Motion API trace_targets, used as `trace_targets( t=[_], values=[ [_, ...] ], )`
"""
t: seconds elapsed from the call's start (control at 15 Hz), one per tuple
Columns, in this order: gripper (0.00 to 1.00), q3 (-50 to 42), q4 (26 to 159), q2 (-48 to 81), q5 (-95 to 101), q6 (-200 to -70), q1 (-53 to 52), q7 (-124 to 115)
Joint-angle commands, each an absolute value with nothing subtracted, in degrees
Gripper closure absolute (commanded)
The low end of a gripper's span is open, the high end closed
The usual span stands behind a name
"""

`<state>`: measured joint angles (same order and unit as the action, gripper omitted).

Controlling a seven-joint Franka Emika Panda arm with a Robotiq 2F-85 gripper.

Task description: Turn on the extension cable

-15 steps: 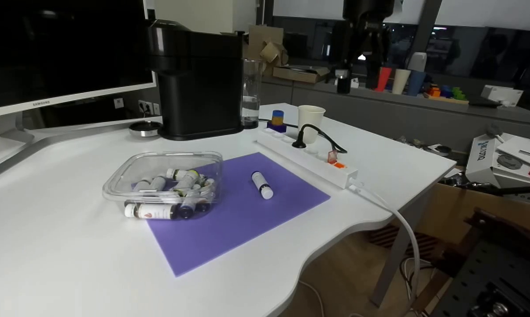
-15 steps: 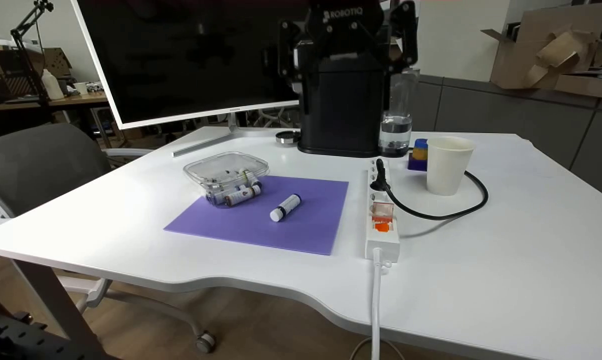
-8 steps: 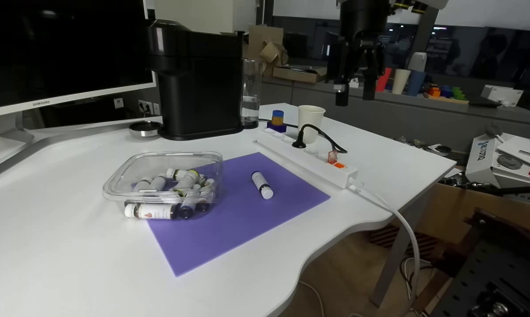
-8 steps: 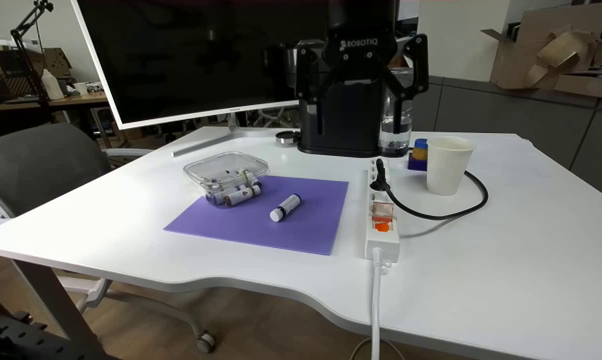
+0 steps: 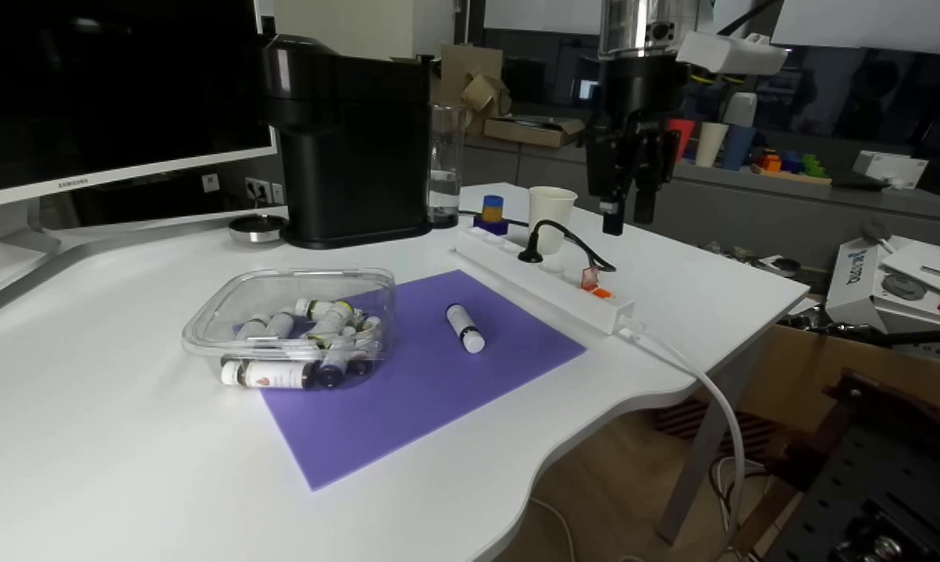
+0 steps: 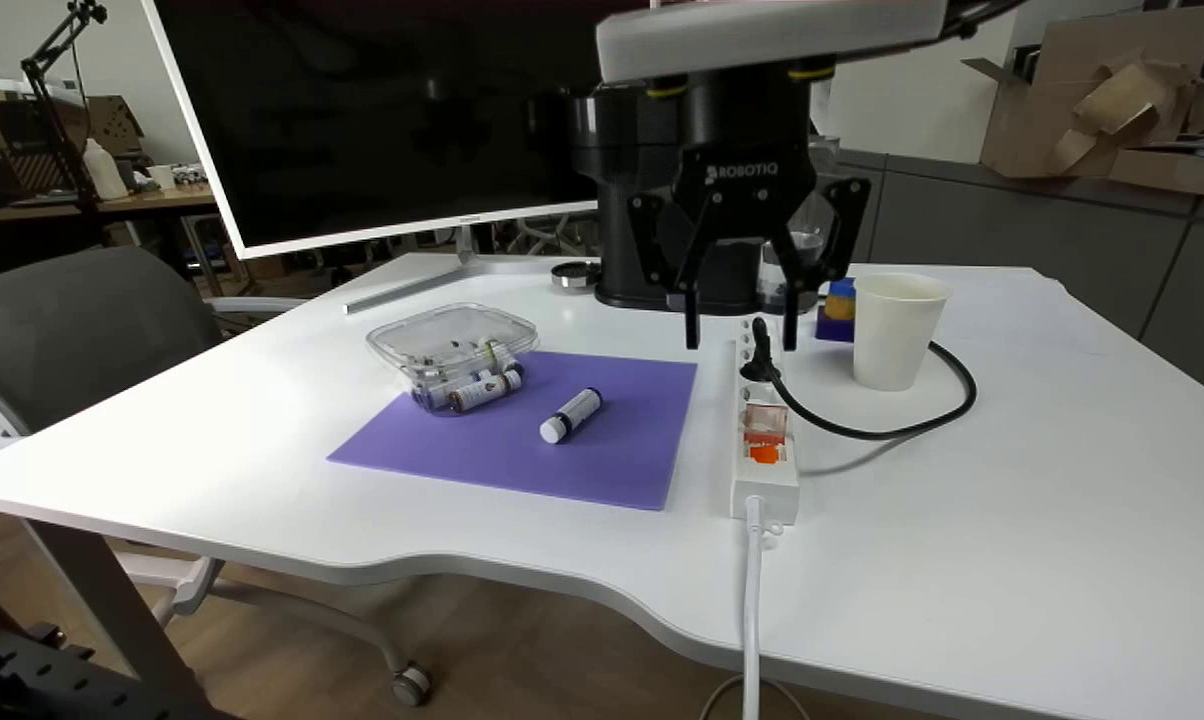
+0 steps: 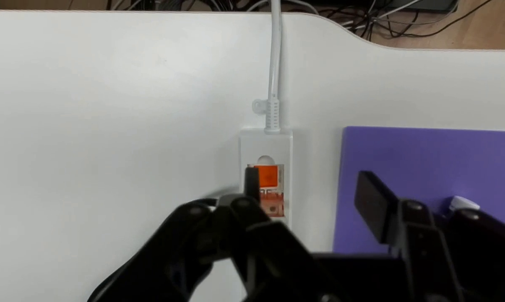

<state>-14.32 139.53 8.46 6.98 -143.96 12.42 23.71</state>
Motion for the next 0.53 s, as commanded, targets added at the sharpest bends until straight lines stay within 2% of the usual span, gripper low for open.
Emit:
trace_targets(
  t=[0.0, 0.27, 0.47],
  values=[
    [0.68, -13.88, 138.36, 11.98, 8.56, -146.56, 14.15, 24.63],
    [0.95, -13.48, 137.58, 15.41, 10.41, -149.30, 15.27, 26.77],
    [1.00, -12.89, 136.65, 18.01, 10.62, -151.22, 15.86, 27.50]
  ],
)
